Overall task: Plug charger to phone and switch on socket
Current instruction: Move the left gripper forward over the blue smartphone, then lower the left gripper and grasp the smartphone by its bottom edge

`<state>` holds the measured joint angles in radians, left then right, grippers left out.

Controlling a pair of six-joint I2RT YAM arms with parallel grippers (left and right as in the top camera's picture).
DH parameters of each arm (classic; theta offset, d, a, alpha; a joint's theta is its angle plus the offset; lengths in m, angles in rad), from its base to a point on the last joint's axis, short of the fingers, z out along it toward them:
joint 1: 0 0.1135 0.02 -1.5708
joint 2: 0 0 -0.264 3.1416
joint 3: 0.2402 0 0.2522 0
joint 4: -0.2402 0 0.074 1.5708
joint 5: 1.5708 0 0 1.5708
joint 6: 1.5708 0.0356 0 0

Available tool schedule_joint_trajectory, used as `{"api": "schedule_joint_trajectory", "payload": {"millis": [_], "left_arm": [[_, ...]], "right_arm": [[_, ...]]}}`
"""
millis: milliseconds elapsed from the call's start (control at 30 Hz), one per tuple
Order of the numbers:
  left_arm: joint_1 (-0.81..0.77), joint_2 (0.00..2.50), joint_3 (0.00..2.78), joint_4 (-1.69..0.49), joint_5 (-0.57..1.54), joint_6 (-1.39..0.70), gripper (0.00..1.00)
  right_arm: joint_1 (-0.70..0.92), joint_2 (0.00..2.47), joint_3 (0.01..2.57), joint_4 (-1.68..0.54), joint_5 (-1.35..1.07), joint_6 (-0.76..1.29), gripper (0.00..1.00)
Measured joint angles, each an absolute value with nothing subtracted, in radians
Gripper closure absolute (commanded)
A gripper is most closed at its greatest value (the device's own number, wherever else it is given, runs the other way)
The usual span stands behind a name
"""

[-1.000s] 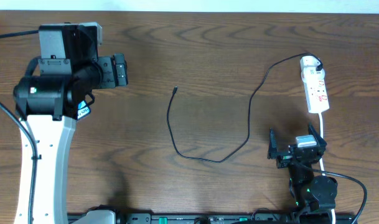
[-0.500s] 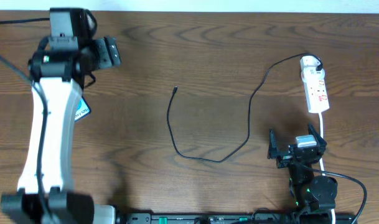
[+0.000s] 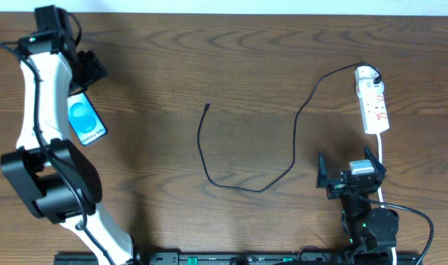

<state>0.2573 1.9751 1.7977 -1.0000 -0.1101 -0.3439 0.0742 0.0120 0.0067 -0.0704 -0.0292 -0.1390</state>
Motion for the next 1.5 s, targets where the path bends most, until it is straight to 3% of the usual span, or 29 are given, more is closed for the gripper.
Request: {"api": "schedule_joint_trajectory", "payload": {"millis": [567,1500], "left_arm": [[0.339,2.288,1.798,-0.982,-0.141,-0.364,0.07],[0.412,2.295,1.79,-0.922,0.02,-0.265,0.07]], "right_arm": [[0.074,0.012,0.007,-0.07,-0.029,-0.139,0.01],[0.074,0.012,0.007,-0.07,-0.029,-0.139,0.01]]}}
